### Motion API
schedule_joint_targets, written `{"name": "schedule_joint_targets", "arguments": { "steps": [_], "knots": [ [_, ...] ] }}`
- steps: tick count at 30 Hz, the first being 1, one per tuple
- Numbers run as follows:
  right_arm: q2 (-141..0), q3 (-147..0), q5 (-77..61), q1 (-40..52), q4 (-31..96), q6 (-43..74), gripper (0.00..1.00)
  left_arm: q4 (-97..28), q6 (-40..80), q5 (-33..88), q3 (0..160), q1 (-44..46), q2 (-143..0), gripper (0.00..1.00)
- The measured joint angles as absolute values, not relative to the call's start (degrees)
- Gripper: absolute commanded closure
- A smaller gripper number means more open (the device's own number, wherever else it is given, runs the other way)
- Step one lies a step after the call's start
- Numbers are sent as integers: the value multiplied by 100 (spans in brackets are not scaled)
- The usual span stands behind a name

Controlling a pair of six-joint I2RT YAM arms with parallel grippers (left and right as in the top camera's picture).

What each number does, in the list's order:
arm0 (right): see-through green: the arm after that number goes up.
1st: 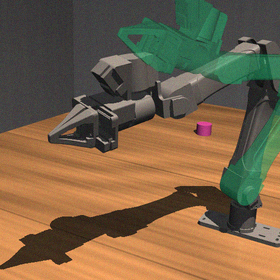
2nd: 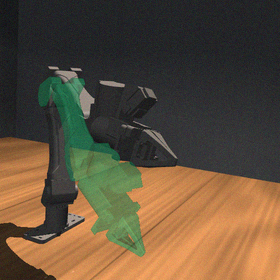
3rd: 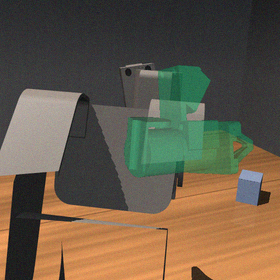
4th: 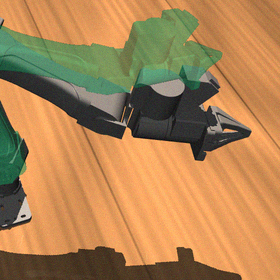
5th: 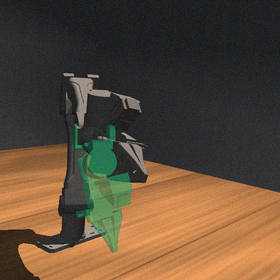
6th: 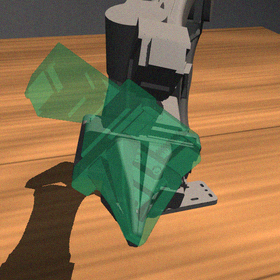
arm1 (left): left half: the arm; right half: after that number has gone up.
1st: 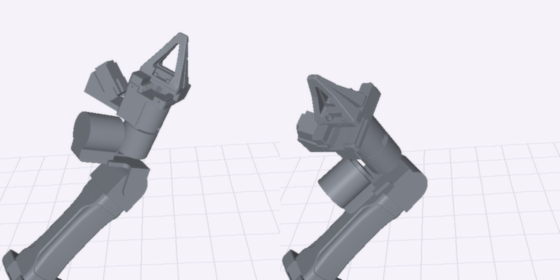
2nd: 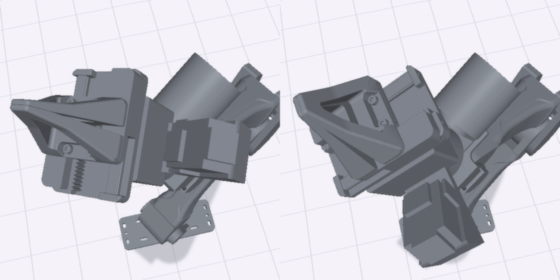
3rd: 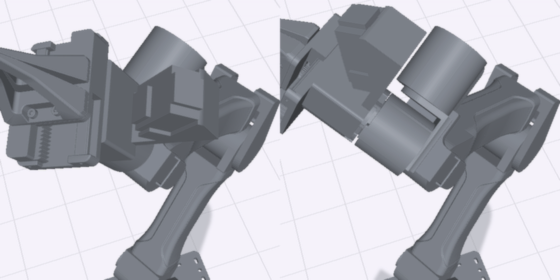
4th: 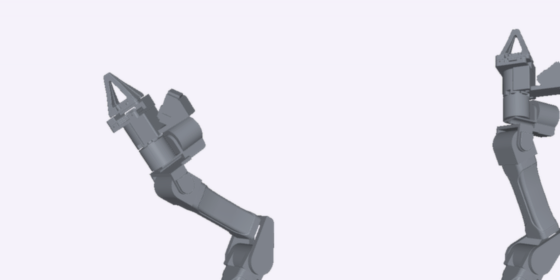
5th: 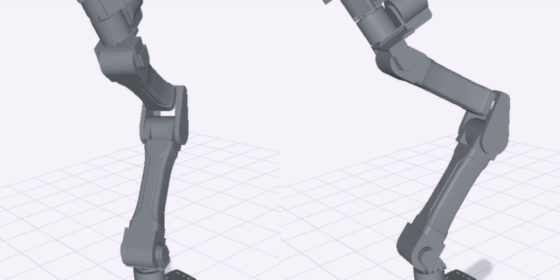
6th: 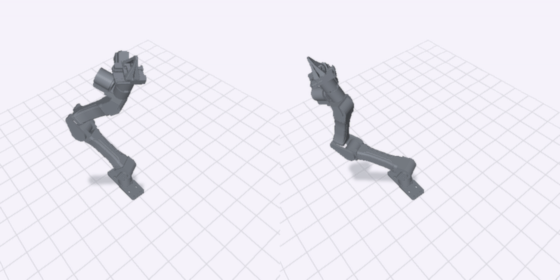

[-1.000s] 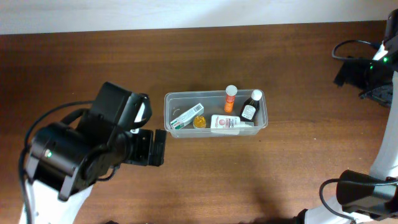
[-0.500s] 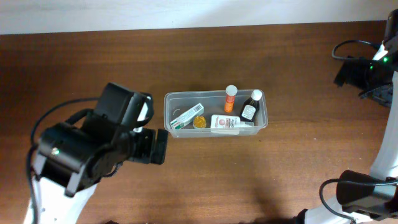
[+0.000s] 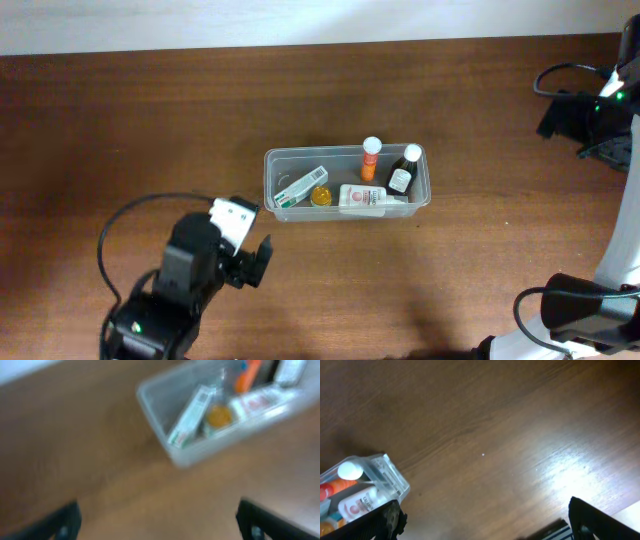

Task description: Pack container

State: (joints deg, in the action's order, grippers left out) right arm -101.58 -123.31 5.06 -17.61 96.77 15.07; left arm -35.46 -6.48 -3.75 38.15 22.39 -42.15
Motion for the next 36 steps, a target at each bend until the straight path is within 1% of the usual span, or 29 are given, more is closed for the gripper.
{"name": "schedule_joint_targets", "arguments": {
  "steps": [4,9,20,29,36],
  "knots": [
    [-10158,-12331,504,-1758,9675,1503,2,-2174,-731,-370,2611,1846,-3363,1],
    [-10158,-12331,504,-1761,9673,1505,2,-1435,-773,-279,1745,1343,-2324,1],
    [-10158,-12331,506,-1758,9673,1503,2,-1260,-797,-193,1011,764,-1166,1],
    [-10158,-12331,506,-1761,9673,1505,2,-1260,-797,-165,545,508,-220,0],
    [-10158,-12331,506,-1758,9673,1503,2,-1214,-799,-47,482,145,-93,1]
  ]
}}
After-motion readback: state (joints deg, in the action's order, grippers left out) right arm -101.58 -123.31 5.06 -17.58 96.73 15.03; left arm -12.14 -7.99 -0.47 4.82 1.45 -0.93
